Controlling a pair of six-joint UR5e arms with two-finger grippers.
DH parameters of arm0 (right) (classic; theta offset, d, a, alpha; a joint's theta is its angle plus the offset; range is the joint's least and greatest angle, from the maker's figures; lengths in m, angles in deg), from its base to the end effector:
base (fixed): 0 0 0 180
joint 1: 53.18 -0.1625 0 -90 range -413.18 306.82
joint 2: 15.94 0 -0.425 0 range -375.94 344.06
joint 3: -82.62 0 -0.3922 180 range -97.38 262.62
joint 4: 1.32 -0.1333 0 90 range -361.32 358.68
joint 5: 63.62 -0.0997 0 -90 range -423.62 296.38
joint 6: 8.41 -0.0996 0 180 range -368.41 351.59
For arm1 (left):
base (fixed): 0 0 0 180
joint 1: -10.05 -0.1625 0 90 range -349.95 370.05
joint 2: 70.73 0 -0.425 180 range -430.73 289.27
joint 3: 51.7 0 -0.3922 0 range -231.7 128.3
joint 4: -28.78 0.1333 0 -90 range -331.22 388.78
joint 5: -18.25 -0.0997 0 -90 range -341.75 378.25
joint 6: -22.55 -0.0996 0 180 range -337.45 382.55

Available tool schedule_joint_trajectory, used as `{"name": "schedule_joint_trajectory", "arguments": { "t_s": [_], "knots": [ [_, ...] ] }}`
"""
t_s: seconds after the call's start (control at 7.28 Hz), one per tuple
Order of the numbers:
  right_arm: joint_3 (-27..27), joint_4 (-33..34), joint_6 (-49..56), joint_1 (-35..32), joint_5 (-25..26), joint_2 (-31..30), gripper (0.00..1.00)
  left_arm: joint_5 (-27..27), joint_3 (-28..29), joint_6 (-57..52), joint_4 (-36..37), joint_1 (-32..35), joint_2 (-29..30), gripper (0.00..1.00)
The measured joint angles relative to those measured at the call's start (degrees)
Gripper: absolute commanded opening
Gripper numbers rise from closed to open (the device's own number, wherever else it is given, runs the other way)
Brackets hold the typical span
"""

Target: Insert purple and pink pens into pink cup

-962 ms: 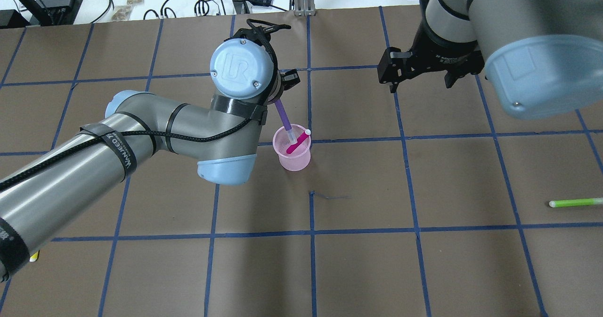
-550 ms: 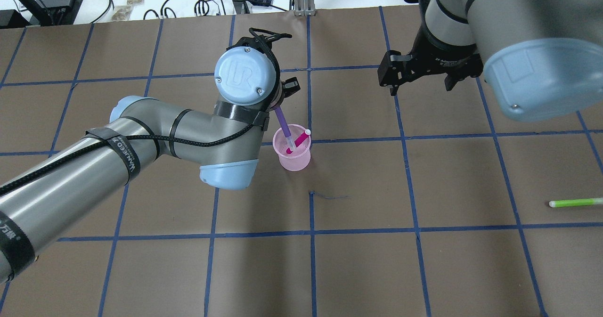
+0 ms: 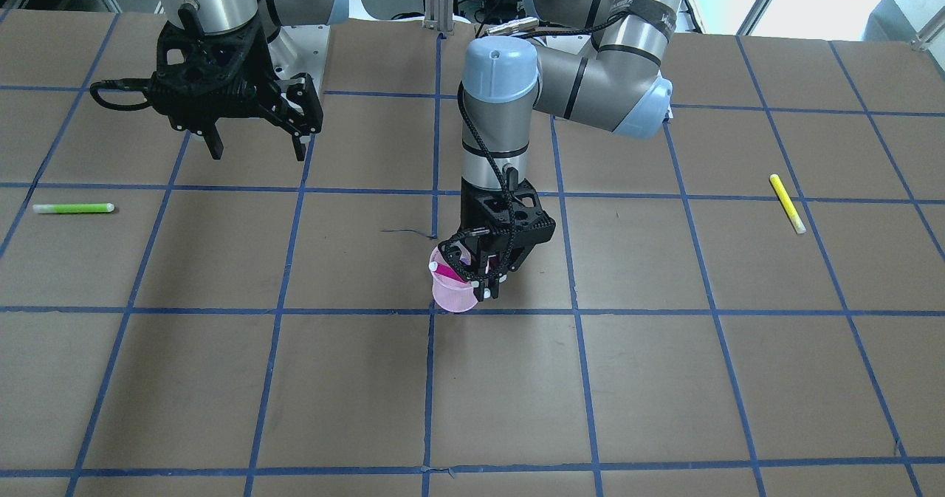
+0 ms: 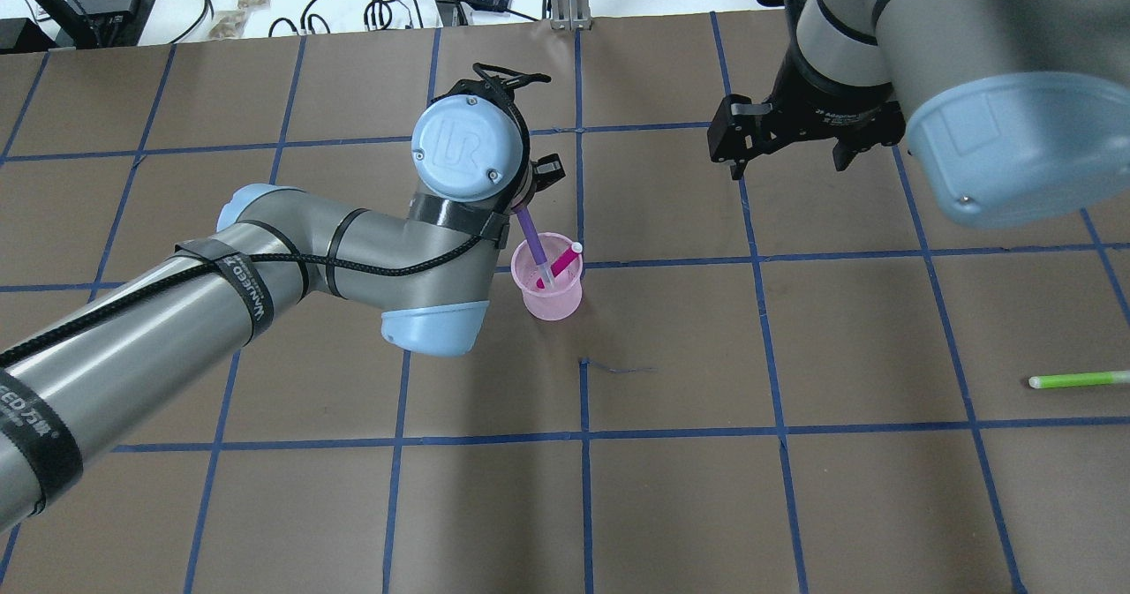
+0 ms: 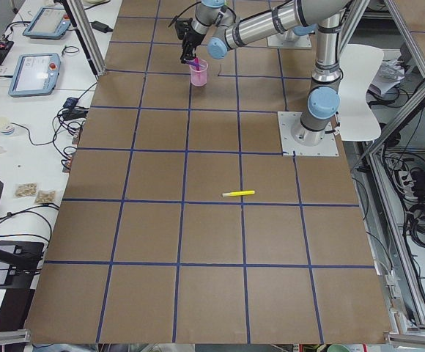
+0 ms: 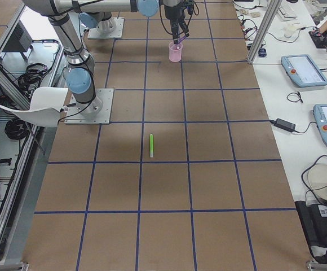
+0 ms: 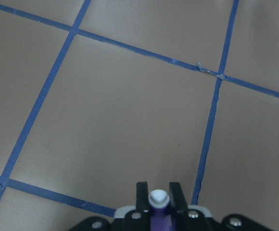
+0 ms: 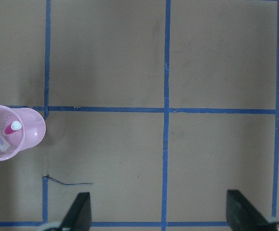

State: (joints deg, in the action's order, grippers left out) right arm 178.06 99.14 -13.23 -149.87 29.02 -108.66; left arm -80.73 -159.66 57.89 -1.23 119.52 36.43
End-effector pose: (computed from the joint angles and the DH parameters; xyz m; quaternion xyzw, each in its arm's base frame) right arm 0.1842 -0.4655 0.4832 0.0147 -0.9973 0.0694 0.0161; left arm -0.3037 -0.5057 0.2956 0.1511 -0.9619 0.2258 0.0309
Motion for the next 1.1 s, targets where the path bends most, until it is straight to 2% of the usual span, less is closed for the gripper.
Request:
{"name": "schedule_joint_trajectory", "arguments": {
  "t_s": [0.69, 0.82, 1.1],
  "knots": [
    [0.0, 0.08, 0.1, 0.03, -0.24, 0.0, 1.0, 0.79, 0.97, -2.29, -0.85, -0.44, -0.86, 1.0],
    [0.0, 0.11, 0.11, 0.03, -0.28, 0.0, 1.0, 1.0, 2.56, -6.23, -4.43, -1.69, -1.62, 1.0],
    [-0.05, 0.22, -0.05, -0.04, -0.34, 0.0, 1.0, 2.15, 9.31, -16.16, -18.82, -6.0, -3.12, 1.0]
  ]
}}
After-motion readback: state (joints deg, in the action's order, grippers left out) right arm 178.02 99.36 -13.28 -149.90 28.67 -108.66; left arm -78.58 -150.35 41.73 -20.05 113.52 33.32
